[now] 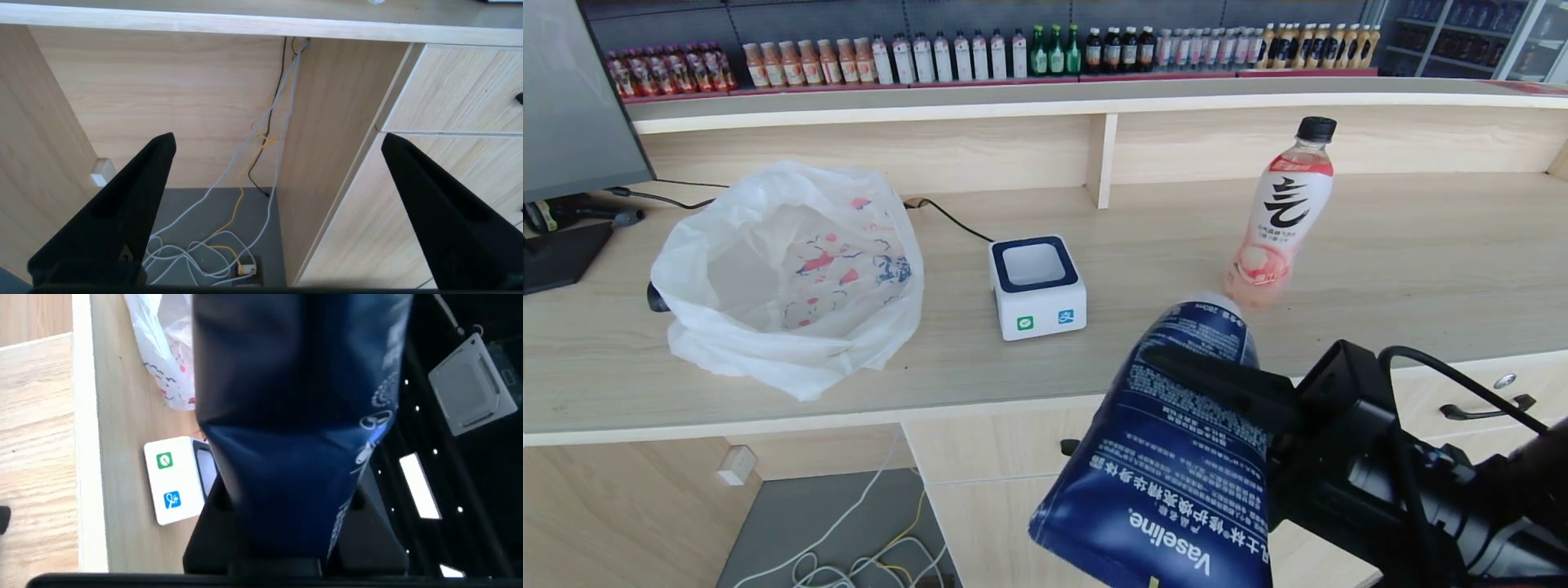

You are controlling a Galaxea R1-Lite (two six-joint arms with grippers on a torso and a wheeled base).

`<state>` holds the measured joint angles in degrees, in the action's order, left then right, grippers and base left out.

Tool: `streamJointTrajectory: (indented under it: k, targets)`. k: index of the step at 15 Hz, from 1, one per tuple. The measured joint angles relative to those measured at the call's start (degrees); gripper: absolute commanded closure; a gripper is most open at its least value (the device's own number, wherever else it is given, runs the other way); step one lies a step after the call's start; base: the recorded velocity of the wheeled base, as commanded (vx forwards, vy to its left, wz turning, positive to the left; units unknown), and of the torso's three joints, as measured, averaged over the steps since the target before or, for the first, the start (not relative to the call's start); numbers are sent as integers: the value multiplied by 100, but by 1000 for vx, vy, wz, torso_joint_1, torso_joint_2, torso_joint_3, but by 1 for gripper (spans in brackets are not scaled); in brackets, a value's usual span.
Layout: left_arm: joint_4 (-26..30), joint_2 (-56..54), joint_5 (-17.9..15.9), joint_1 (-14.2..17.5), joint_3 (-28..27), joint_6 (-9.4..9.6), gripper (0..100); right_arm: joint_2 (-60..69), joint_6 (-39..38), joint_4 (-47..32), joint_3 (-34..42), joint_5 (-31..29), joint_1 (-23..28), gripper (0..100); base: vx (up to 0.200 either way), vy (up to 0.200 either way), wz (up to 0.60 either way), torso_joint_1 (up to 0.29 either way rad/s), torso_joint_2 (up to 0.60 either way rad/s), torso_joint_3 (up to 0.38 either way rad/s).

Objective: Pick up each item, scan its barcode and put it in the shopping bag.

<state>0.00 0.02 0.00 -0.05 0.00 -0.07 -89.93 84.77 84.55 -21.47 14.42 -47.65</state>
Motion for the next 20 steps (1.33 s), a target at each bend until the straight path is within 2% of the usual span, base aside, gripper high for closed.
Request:
streamJointTrajectory:
  k: [5,20]
  targets:
    - [0,0,0,5,0,0,0,106,831,0,-243,343,-5,100,0,0,0,0,0,0]
    - [0,0,0,0,0,0,0,247,1093,-4,-289,345,-5,100,0,0,0,0,0,0]
